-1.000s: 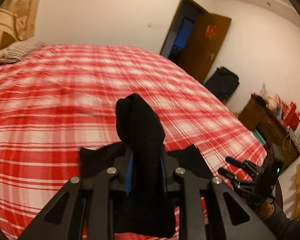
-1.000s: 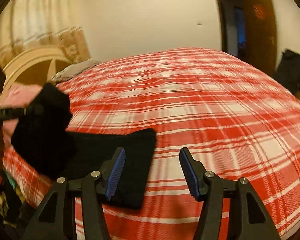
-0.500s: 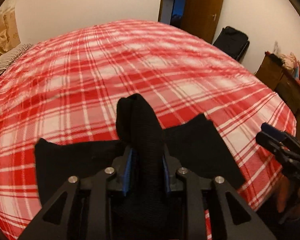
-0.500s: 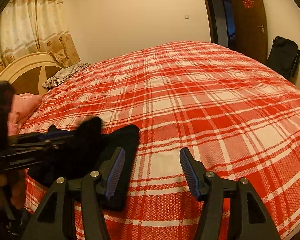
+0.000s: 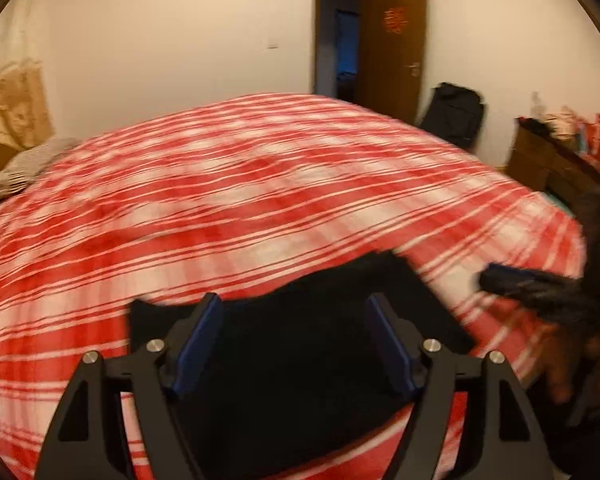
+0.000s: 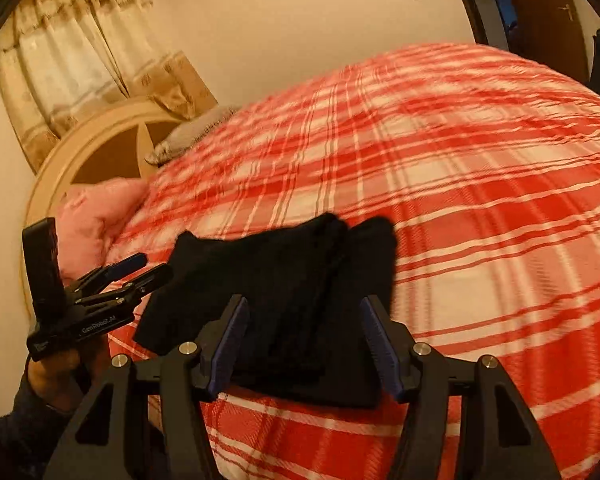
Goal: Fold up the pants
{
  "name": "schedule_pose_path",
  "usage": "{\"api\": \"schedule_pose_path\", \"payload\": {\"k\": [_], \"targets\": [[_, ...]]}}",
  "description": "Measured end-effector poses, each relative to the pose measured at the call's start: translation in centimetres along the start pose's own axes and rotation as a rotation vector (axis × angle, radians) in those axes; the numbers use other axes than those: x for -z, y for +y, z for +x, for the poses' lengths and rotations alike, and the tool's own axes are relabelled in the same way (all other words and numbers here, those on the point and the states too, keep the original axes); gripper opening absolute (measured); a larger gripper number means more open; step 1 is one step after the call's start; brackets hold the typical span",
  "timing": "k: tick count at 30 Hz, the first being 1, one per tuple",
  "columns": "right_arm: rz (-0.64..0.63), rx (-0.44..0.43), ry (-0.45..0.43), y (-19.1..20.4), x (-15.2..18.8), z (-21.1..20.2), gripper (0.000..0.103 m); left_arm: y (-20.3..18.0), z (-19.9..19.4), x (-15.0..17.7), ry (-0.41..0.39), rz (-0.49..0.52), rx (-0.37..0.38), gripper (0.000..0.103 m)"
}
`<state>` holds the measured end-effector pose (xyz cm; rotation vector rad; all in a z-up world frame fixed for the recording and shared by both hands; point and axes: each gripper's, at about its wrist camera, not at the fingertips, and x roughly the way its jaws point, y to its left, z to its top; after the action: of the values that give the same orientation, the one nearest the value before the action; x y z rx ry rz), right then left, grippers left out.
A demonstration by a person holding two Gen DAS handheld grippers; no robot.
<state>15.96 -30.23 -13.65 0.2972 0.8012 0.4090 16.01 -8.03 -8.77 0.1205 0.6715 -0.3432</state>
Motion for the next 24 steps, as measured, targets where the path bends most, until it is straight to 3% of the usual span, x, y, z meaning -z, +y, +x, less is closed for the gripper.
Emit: {"api": "schedule_pose_path", "payload": {"k": [6, 8, 9, 11, 24], "targets": [[0.085, -0.014, 0.085, -0.5, -0.5, 4.0, 0.060, 5.2, 2.6, 2.9, 0.071, -0.113, -0.130, 0.081], [0.104, -0.021, 0.100, -0.8, -0.7, 4.7, 0.049, 6.4, 3.1, 3.7, 0.088, -0.159, -0.141, 0.081], [0.104, -0.023, 0.109, -0.8, -0.8, 5.0, 0.033, 6.8, 3.3, 4.1, 0.092, -0.171, -0.140, 0.083], [0.106, -0.045, 0.121, -0.8, -0.7, 5.3, 0.022, 7.1, 3.7, 4.5, 0.098, -0.178, -0.145, 0.092], [0.000, -0.088, 0.020, 1.8, -1.6, 1.7, 0.017, 7.3, 4.0, 4.8, 0.115, -0.175, -0.137, 0.096]]}}
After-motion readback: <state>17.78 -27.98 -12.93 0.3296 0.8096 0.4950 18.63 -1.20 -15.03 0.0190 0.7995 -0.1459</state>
